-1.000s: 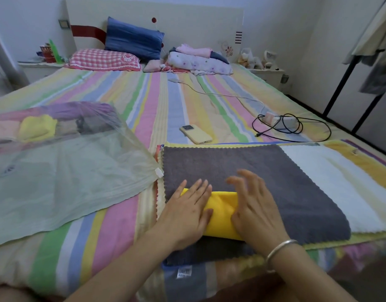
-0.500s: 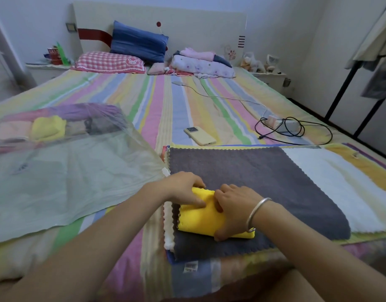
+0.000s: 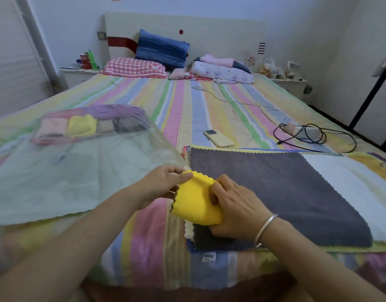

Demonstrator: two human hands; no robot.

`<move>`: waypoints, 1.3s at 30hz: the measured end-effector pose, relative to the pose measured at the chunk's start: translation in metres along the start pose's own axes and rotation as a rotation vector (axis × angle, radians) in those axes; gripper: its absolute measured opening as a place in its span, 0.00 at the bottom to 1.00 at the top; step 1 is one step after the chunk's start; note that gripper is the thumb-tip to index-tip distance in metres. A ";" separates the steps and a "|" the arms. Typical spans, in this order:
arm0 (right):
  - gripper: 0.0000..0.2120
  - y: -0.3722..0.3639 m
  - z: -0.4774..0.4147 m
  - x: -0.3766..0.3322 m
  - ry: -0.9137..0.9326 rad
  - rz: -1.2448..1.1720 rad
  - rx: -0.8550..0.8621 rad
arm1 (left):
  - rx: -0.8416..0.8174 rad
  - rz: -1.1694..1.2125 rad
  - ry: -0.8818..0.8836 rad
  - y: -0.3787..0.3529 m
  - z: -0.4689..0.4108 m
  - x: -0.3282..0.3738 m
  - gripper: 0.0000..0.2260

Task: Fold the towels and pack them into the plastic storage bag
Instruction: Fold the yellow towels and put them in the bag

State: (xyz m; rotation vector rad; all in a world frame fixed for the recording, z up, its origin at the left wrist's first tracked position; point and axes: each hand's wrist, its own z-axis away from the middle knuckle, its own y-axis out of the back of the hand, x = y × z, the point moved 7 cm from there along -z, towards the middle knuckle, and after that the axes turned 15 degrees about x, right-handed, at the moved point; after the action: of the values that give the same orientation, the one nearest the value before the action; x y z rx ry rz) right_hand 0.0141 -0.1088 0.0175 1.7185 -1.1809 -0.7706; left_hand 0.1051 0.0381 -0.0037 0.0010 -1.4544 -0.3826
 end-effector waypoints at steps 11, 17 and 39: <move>0.24 -0.034 -0.021 -0.068 -0.233 -0.328 -0.084 | 0.369 -1.116 -0.518 0.163 0.015 -0.054 0.24; 0.28 -0.047 -0.023 -0.091 -0.210 -0.288 -0.127 | 0.336 -1.268 -0.570 0.181 0.011 -0.055 0.18; 0.28 -0.058 -0.057 -0.123 -0.181 -0.315 -0.160 | 0.739 -0.925 -0.866 0.172 0.028 -0.036 0.15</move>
State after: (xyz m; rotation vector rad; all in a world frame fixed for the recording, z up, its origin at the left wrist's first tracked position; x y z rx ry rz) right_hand 0.0411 0.0331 -0.0105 1.7486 -0.9461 -1.2007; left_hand 0.1193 0.2150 0.0042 1.2722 -2.3321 -0.5978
